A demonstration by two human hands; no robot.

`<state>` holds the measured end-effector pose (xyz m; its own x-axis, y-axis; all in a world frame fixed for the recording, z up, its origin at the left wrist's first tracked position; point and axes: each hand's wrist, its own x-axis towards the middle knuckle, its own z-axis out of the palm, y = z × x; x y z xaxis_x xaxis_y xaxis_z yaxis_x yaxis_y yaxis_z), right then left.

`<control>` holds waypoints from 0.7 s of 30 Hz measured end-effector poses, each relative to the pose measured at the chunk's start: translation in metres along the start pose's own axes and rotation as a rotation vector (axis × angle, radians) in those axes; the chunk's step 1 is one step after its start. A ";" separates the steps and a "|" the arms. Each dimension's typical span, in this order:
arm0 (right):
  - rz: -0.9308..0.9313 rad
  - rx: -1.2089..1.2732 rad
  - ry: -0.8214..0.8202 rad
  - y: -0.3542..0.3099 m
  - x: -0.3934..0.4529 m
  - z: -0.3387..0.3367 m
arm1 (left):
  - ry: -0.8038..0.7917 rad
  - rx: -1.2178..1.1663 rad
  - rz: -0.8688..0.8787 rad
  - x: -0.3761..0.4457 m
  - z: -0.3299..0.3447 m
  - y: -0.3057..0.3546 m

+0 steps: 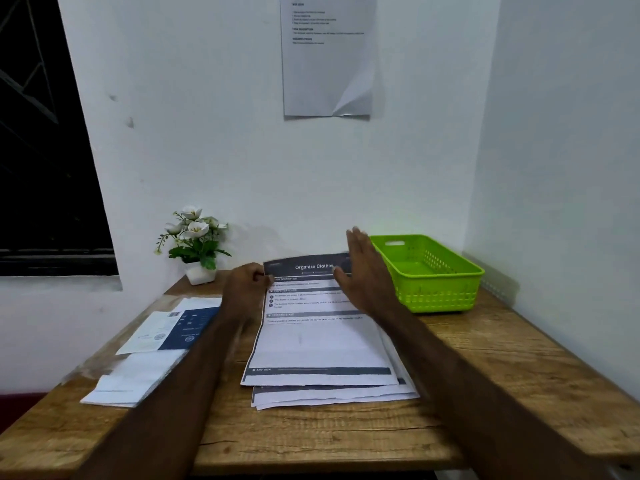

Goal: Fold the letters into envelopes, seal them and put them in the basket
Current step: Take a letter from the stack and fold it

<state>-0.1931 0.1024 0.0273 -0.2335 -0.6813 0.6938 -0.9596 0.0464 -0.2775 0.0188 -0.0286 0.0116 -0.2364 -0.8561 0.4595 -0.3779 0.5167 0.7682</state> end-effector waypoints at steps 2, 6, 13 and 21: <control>0.064 0.116 0.017 -0.001 0.016 -0.013 | 0.006 -0.193 -0.053 0.004 -0.006 -0.001; 0.307 0.506 -0.081 0.004 0.038 -0.033 | -0.029 -0.429 -0.089 0.000 -0.013 0.011; 0.321 0.902 -0.083 0.016 0.021 -0.046 | -0.081 -0.597 -0.147 -0.005 -0.017 0.030; 0.359 1.098 0.053 0.013 0.023 -0.052 | -0.587 -0.789 -0.394 -0.013 -0.027 0.030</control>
<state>-0.2191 0.1258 0.0742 -0.4965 -0.7248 0.4775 -0.1897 -0.4462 -0.8746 0.0350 -0.0019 0.0405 -0.6989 -0.7151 -0.0111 0.1160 -0.1286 0.9849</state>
